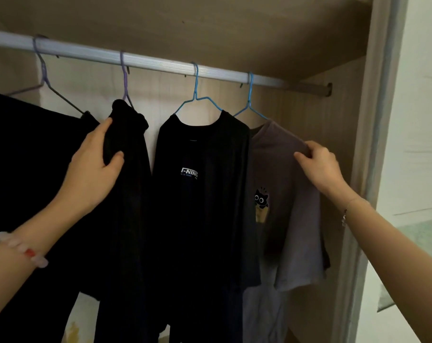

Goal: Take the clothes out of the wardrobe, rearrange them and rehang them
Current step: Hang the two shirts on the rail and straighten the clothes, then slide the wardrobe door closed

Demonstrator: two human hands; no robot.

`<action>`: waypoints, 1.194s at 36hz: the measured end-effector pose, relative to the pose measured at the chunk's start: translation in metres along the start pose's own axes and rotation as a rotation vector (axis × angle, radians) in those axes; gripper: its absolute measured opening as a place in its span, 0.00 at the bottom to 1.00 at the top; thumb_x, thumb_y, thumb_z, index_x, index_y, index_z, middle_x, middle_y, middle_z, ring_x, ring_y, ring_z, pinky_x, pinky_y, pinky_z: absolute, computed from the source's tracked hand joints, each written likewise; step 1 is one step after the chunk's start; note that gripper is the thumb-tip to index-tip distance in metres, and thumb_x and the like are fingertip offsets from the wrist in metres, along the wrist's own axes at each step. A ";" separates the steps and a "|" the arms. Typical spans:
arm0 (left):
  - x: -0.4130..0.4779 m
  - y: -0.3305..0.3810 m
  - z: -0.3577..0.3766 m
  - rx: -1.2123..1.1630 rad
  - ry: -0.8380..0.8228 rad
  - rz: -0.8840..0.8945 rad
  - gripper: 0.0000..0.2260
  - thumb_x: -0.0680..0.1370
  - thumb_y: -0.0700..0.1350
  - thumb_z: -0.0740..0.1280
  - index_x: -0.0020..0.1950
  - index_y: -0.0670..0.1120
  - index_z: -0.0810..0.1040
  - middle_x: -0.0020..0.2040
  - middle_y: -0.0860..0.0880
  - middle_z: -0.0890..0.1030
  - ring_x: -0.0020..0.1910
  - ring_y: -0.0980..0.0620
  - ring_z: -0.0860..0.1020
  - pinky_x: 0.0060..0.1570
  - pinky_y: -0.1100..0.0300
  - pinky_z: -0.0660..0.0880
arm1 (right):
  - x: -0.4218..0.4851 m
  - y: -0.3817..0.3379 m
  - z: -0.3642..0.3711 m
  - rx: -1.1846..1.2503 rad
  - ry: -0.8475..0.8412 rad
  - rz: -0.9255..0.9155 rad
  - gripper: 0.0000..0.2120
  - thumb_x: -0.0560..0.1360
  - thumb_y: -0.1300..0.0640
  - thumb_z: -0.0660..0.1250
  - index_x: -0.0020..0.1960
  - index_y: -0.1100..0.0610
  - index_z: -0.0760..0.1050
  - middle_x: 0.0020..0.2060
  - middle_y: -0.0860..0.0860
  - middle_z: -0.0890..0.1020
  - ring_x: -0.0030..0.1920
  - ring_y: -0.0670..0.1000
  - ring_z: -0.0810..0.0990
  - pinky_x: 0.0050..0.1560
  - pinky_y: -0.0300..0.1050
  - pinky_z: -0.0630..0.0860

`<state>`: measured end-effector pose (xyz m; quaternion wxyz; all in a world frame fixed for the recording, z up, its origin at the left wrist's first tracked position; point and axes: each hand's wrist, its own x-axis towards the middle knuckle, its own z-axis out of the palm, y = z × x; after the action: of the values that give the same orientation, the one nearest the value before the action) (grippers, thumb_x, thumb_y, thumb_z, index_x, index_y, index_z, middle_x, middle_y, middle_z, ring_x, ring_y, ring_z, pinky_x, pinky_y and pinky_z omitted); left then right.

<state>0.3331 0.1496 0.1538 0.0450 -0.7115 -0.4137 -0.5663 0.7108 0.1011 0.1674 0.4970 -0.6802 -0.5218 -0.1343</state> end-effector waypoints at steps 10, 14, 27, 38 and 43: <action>-0.044 -0.006 0.015 -0.083 0.031 0.031 0.28 0.78 0.40 0.62 0.76 0.50 0.57 0.74 0.47 0.62 0.70 0.51 0.64 0.66 0.61 0.60 | -0.031 0.008 -0.002 0.106 -0.105 -0.004 0.15 0.79 0.58 0.60 0.64 0.58 0.71 0.54 0.56 0.80 0.57 0.58 0.77 0.52 0.46 0.72; -0.074 -0.011 0.023 -0.185 0.005 -0.102 0.37 0.77 0.41 0.65 0.77 0.55 0.45 0.75 0.49 0.60 0.71 0.50 0.64 0.66 0.57 0.64 | -0.056 0.018 0.005 0.149 -0.107 0.017 0.16 0.78 0.59 0.62 0.65 0.59 0.71 0.53 0.55 0.80 0.57 0.57 0.77 0.51 0.43 0.70; -0.242 -0.063 0.069 -0.201 -0.335 -0.742 0.27 0.75 0.40 0.67 0.73 0.44 0.62 0.66 0.43 0.74 0.64 0.42 0.73 0.61 0.50 0.70 | -0.160 0.089 0.054 0.069 -0.382 0.267 0.17 0.74 0.58 0.69 0.61 0.61 0.73 0.49 0.55 0.80 0.53 0.57 0.79 0.45 0.45 0.71; -0.289 -0.016 0.101 0.164 -0.123 -0.507 0.31 0.63 0.47 0.76 0.62 0.35 0.72 0.59 0.32 0.73 0.54 0.32 0.74 0.55 0.38 0.73 | -0.217 0.097 0.003 -0.005 -0.206 0.103 0.13 0.74 0.62 0.67 0.54 0.48 0.77 0.44 0.41 0.82 0.46 0.35 0.81 0.47 0.23 0.72; -0.286 0.034 0.141 0.000 -0.139 -0.066 0.25 0.70 0.53 0.59 0.64 0.44 0.68 0.64 0.43 0.70 0.64 0.43 0.68 0.62 0.48 0.69 | -0.211 0.105 -0.027 -0.031 0.064 0.049 0.13 0.76 0.61 0.65 0.58 0.50 0.77 0.49 0.48 0.82 0.47 0.44 0.81 0.46 0.27 0.74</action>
<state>0.4586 0.0482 -0.1234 -0.0026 -0.7351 -0.4391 -0.5165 0.7197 -0.0383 -0.0241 0.5060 -0.6956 -0.4868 -0.1519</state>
